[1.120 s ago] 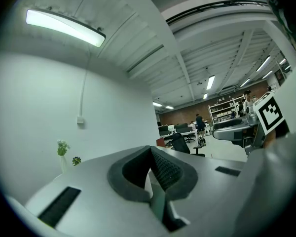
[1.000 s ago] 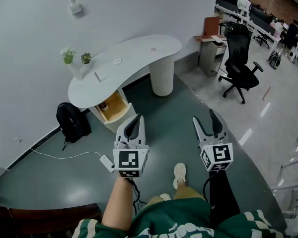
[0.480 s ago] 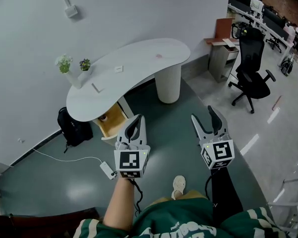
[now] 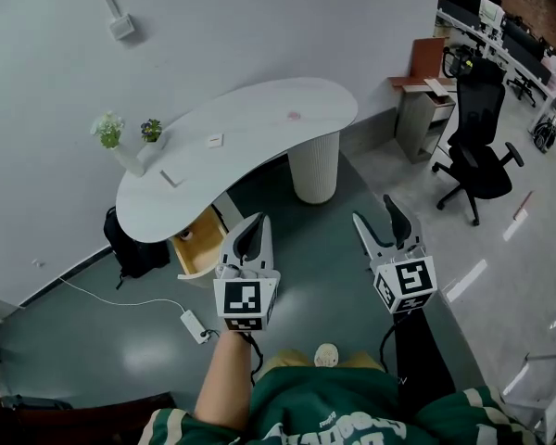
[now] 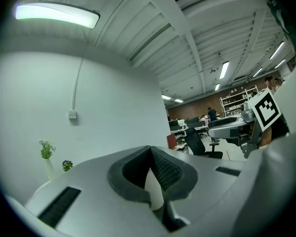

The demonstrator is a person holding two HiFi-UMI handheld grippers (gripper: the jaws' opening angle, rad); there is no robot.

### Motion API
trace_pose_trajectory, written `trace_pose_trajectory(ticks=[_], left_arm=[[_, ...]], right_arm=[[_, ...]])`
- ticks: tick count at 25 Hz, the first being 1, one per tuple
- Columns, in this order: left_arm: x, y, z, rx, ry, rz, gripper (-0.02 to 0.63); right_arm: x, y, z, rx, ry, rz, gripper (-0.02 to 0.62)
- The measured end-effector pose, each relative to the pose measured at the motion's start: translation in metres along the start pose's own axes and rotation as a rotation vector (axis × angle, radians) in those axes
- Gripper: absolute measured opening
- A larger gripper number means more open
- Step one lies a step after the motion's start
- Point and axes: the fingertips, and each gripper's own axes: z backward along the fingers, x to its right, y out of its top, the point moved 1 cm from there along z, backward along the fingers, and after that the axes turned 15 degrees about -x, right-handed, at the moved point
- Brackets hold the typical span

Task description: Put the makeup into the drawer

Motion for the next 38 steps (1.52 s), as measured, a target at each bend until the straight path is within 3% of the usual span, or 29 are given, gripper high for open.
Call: trace_pose_trajectory(ticks=[13,23,27,38], left_arm=[[-0.035,0.026,-0.075,0.023,0.009,0.001,-0.002],[-0.093,0.056,-0.202,0.020,-0.072,0.039,-0.002],[-0.115,0.076,-0.253,0.032,-0.120,0.008,-0.002],[-0.185,0.095,-0.366,0.026,-0.172,0.044,-0.002]], right_arm=[[0.039,0.014,-0.067,0.014,-0.012,0.009,0.285],[0.076,0.052,-0.187,-0.022,-0.030,0.050,0.296],[0.089,0.066,-0.242,-0.037,-0.039,0.053,0.295],[0.097,0.086,-0.381,-0.087,0.017,0.070,0.295]])
